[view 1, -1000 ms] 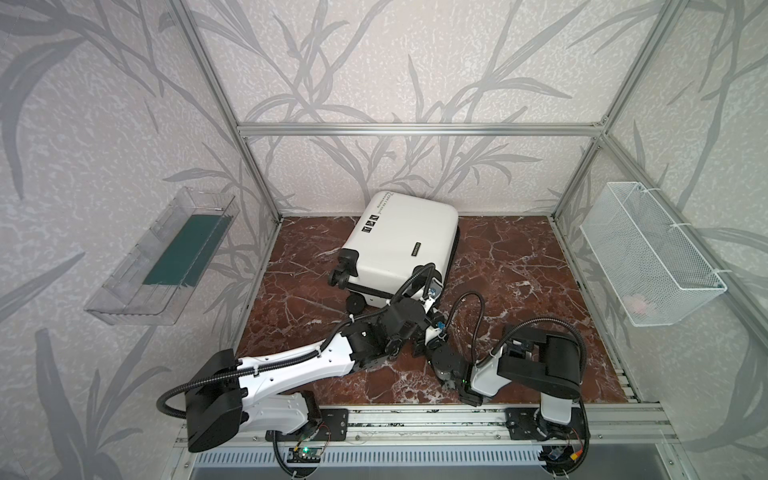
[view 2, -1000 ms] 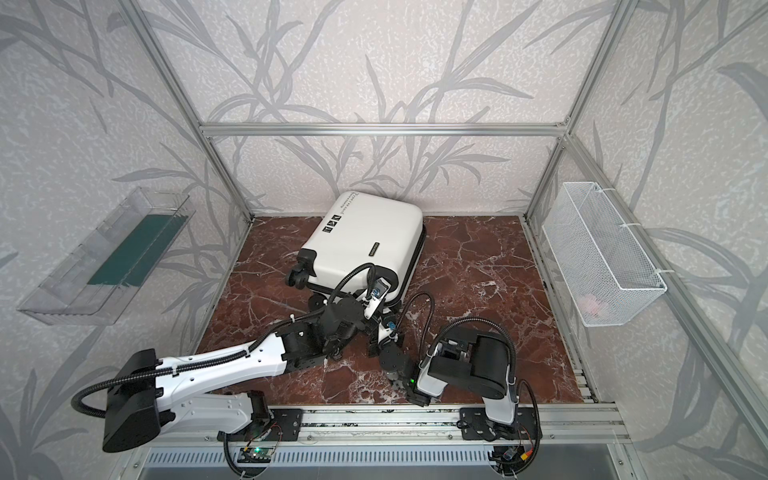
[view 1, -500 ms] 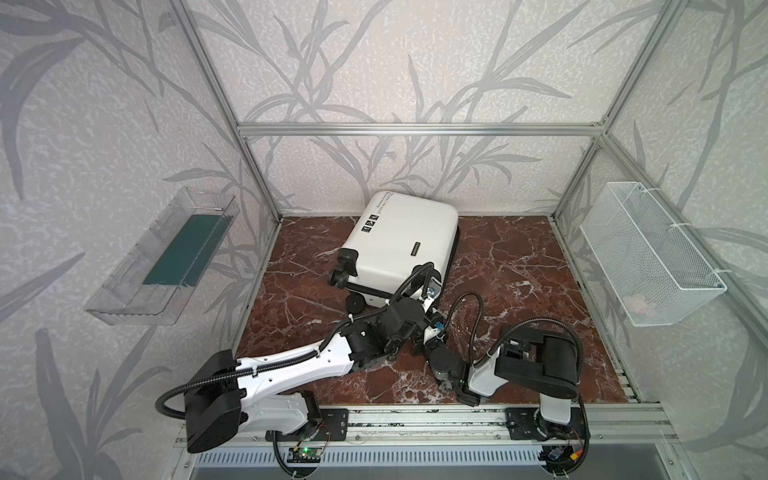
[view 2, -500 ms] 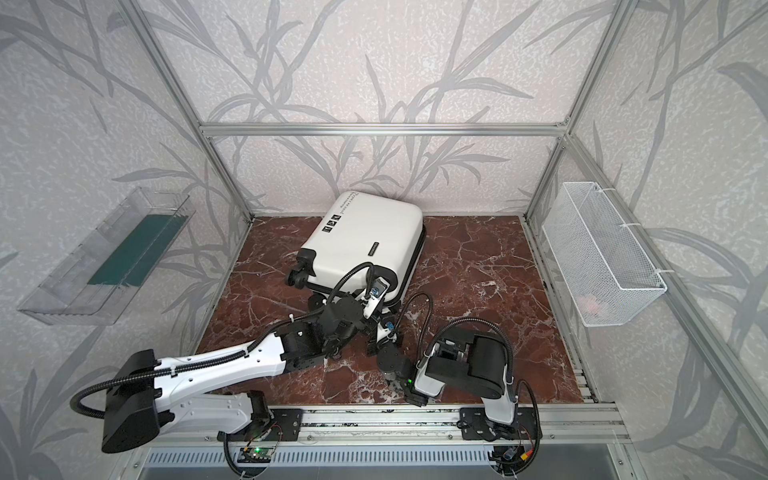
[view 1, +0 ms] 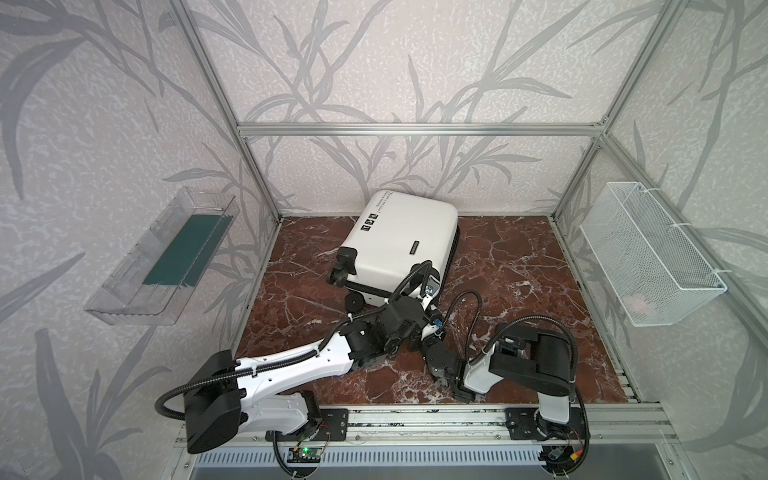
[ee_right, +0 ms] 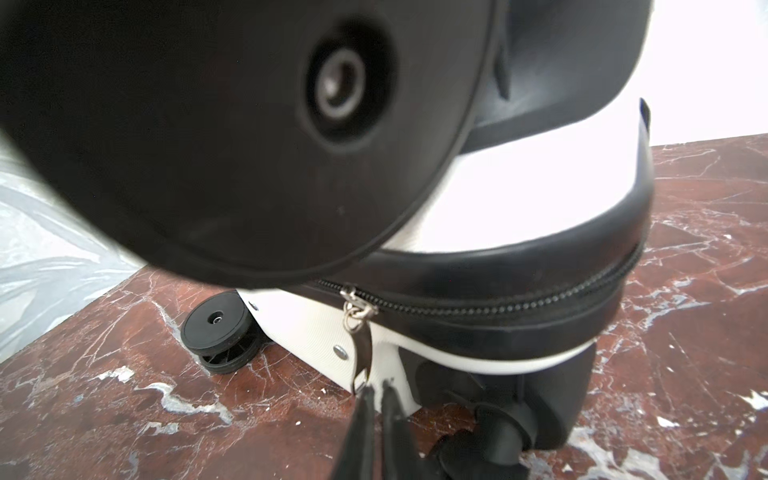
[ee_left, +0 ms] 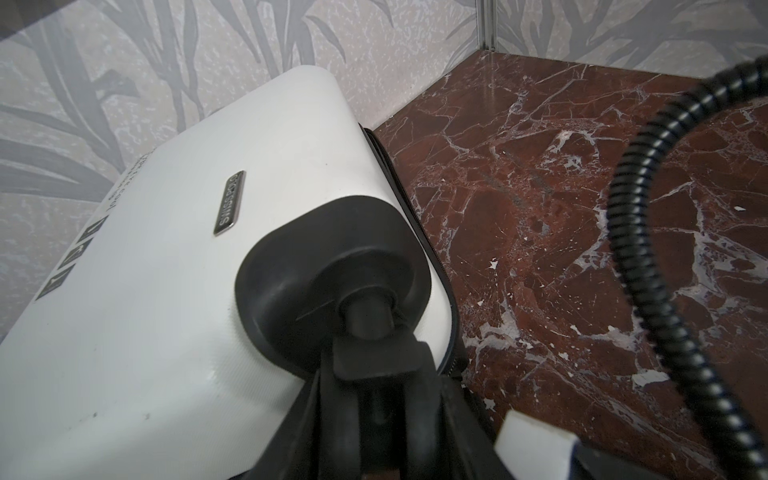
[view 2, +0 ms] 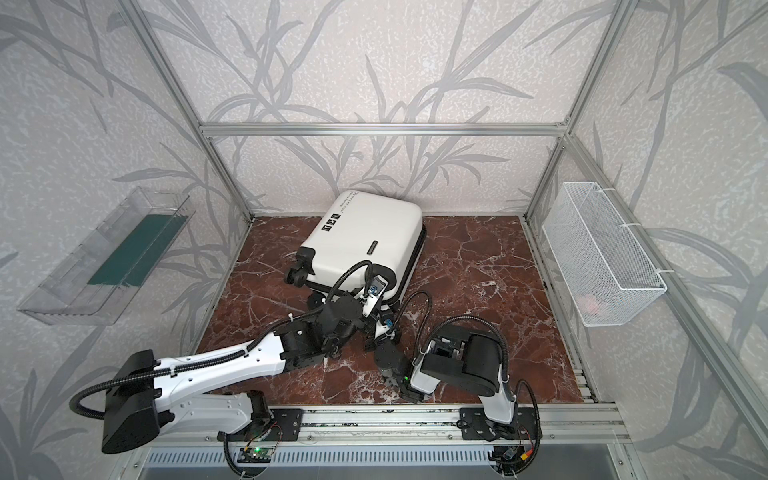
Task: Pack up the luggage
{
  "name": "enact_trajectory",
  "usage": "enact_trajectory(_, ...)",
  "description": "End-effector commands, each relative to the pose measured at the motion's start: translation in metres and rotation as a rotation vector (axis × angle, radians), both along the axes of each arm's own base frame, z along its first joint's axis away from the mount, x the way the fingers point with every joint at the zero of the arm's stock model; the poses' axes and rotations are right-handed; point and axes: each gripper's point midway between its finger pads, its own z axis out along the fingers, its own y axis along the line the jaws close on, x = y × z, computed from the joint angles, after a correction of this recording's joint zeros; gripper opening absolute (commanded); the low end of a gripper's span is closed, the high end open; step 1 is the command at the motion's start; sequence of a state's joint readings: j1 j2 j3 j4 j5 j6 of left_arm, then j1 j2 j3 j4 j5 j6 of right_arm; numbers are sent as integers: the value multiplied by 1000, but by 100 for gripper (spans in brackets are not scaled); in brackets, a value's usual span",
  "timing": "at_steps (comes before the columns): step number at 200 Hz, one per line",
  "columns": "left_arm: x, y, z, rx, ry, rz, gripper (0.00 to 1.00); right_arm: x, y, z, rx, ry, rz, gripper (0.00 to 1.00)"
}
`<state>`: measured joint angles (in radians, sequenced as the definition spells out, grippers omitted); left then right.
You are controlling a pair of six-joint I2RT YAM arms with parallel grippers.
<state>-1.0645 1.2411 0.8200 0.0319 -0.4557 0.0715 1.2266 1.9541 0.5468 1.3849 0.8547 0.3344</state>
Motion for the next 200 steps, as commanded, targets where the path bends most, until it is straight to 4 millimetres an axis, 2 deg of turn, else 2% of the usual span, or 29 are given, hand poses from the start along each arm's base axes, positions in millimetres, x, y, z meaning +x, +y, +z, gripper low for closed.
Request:
enact_trajectory(1, -30, -49, 37, -176, 18, -231, 4, -3, 32, 27, 16, -61, 110, 0)
enact_trajectory(27, -31, -48, 36, -180, 21, -232, 2, -5, 26, 26, 18, -55, 101, 0)
enact_trajectory(157, -32, -51, 40, -186, 14, -250, 0, -2, -46, 3, 0, 10, -48, 0)
enact_trajectory(183, -32, -55, 44, -191, 13, -265, 0, -6, -50, 3, -7, 13, -29, 0)
enact_trajectory(200, -32, -60, 47, -198, 14, -276, 0, -12, -45, 3, -24, 13, 38, 0)
